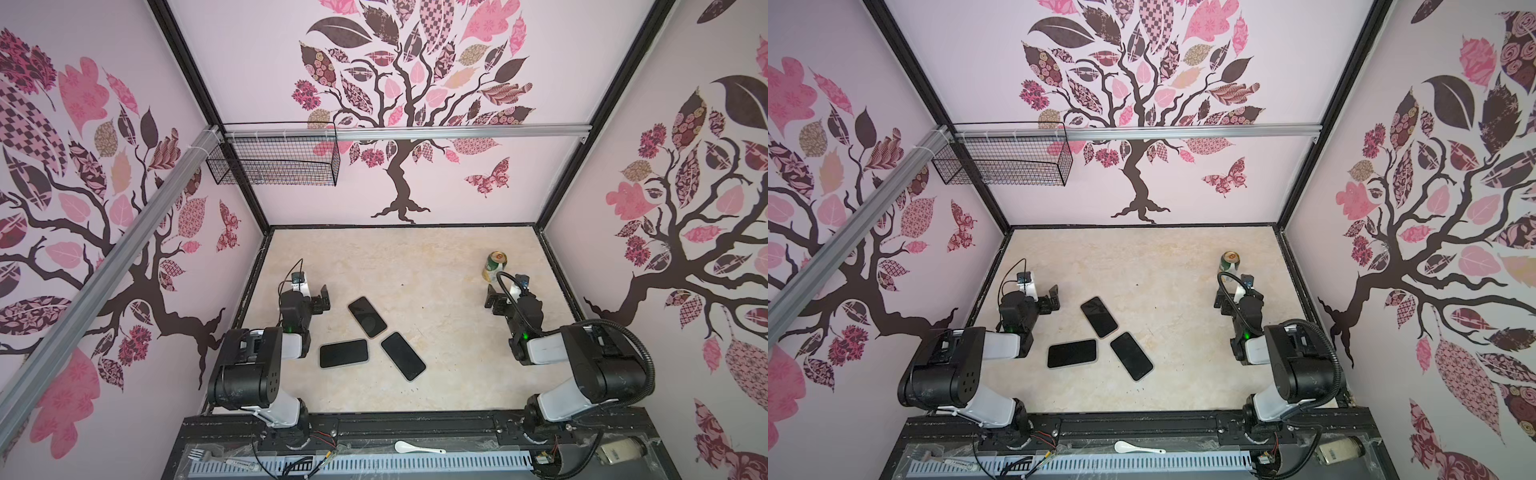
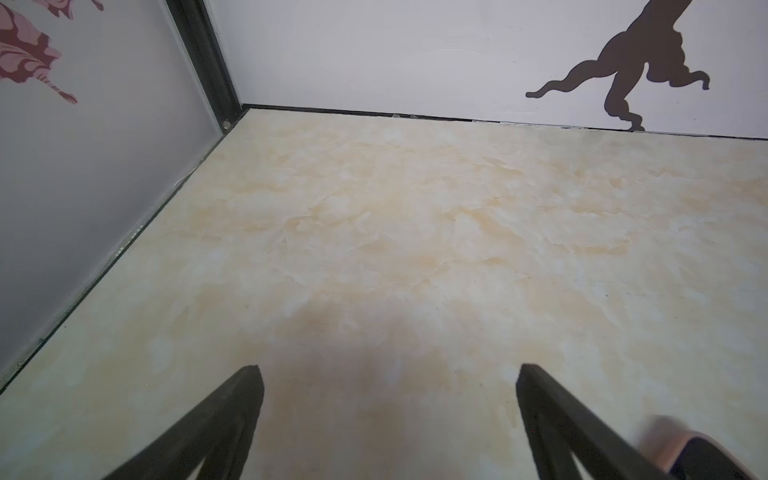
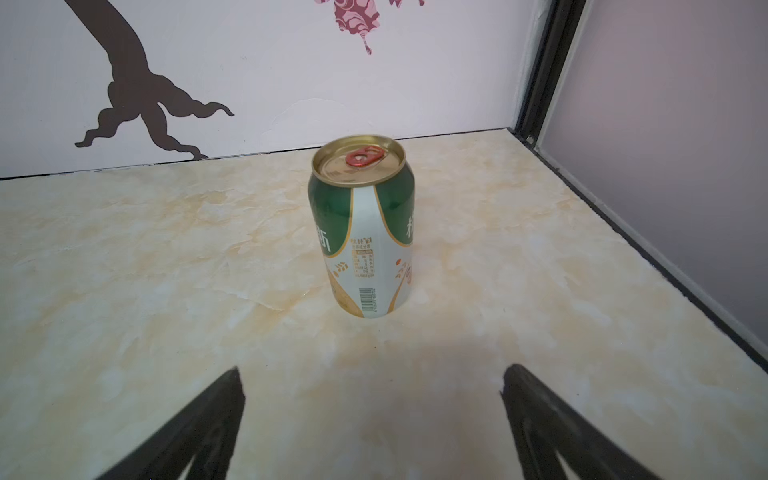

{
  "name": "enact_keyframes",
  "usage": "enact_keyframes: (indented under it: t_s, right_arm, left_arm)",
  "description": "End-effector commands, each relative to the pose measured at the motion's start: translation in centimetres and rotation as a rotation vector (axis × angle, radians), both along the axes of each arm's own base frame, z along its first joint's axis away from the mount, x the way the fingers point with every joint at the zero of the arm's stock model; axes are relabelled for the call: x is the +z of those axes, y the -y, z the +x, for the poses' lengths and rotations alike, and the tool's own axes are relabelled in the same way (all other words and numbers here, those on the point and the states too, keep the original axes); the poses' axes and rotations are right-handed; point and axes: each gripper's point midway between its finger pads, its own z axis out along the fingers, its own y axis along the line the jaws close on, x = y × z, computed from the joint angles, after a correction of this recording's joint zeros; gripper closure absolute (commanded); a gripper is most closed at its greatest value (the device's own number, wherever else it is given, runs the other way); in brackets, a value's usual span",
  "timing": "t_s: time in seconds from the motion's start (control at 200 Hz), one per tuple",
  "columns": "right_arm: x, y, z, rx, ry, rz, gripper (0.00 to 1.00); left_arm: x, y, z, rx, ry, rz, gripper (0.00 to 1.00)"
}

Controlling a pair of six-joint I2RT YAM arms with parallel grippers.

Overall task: Take the phone out of the phone case
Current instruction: Pick up the phone from the center of the table.

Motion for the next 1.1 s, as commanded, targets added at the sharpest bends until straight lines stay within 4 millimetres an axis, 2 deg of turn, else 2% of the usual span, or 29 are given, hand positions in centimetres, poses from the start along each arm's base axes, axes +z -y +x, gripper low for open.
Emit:
enact_keyframes:
  t_s: [0.0, 0.72, 1.095]
  right_arm:
    - [0.7, 0.1, 0.7, 0.003, 0.020, 0.000, 0.00]
    - [0.7, 0.0, 0.6, 0.032, 0.022, 0.023, 0.01]
    - [1.2, -0.2, -0.3, 0.049, 0.064, 0.023, 0.00]
  left_arm:
    - [0.6, -0.1, 0.3, 0.003, 0.019, -0.002, 0.02]
    - [0.8, -0.5, 0.1, -0.012, 0.041, -0.026, 0.02]
    - [1.5, 0.1, -1.2, -0.006, 0.107, 0.009, 0.02]
